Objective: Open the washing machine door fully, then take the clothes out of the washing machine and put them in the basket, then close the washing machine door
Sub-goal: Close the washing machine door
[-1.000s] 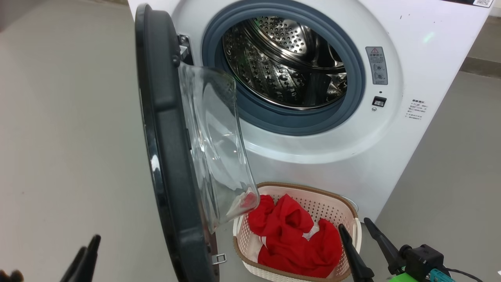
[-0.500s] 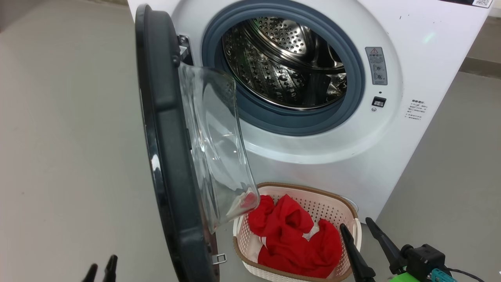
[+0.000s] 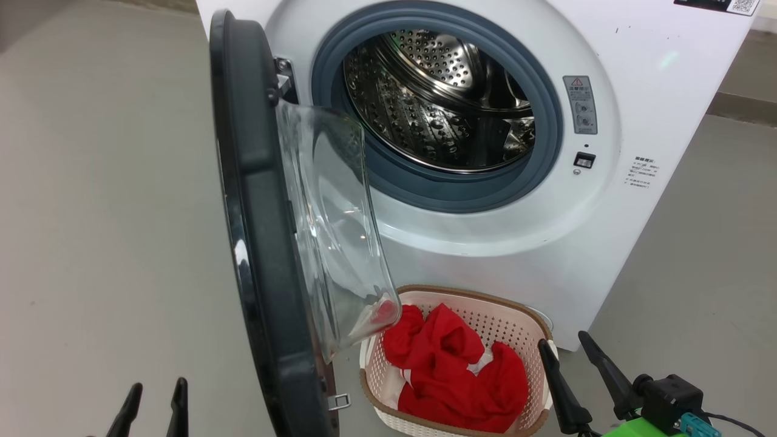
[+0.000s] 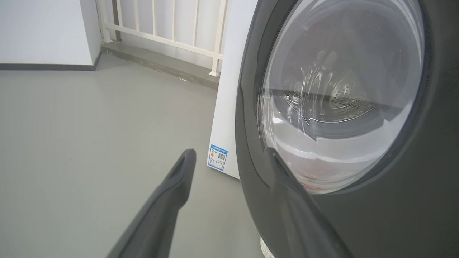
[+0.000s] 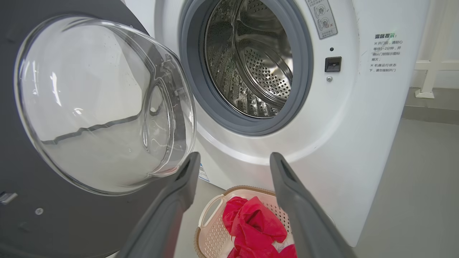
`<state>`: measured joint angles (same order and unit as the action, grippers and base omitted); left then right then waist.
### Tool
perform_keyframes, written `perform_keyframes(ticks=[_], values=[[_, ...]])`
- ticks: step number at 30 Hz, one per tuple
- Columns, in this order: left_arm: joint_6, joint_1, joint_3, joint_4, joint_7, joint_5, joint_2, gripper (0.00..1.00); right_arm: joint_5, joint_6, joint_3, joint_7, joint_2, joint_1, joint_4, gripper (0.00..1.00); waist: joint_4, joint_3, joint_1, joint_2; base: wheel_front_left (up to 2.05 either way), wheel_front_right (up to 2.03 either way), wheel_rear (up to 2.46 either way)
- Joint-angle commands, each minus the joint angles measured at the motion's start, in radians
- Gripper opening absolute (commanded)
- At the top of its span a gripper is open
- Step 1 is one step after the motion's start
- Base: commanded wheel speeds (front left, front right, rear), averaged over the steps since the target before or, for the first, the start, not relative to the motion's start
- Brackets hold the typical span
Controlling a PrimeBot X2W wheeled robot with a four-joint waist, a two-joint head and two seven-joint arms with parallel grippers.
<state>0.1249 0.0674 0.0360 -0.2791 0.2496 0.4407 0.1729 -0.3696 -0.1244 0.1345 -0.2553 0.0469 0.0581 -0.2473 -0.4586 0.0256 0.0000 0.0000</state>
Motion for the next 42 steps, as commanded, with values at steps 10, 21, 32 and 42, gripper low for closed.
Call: perform_keyframes(ticks=[10, 21, 32, 42], values=[[0.006, 0.026, 0.102, 0.075, 0.012, -0.155, -0.077, 1.00, -0.005, -0.006, 0.004, -0.006, 0.003, -0.045, 0.038, 1.00, 0.000, -0.004, 0.0000, 0.0000, 0.00, 0.00, 0.00], [0.006, 0.022, 0.118, 0.062, 0.012, -0.162, -0.090, 1.00, -0.009, -0.006, 0.000, -0.006, 0.003, -0.036, 0.034, 1.00, 0.001, -0.002, 0.0000, 0.0000, 0.00, 0.00, 0.00], [0.006, 0.016, 0.118, 0.070, 0.012, -0.164, -0.094, 1.00, -0.007, -0.006, -0.004, -0.006, 0.003, -0.038, 0.035, 1.00, 0.000, -0.009, 0.0000, 0.0000, 0.00, 0.00, 0.00], [0.006, 0.011, 0.119, 0.077, 0.012, -0.167, -0.098, 1.00, -0.005, -0.006, -0.006, -0.006, 0.003, -0.040, 0.035, 1.00, -0.001, -0.011, 0.0000, 0.0000, 0.00, 0.00, 0.00]])
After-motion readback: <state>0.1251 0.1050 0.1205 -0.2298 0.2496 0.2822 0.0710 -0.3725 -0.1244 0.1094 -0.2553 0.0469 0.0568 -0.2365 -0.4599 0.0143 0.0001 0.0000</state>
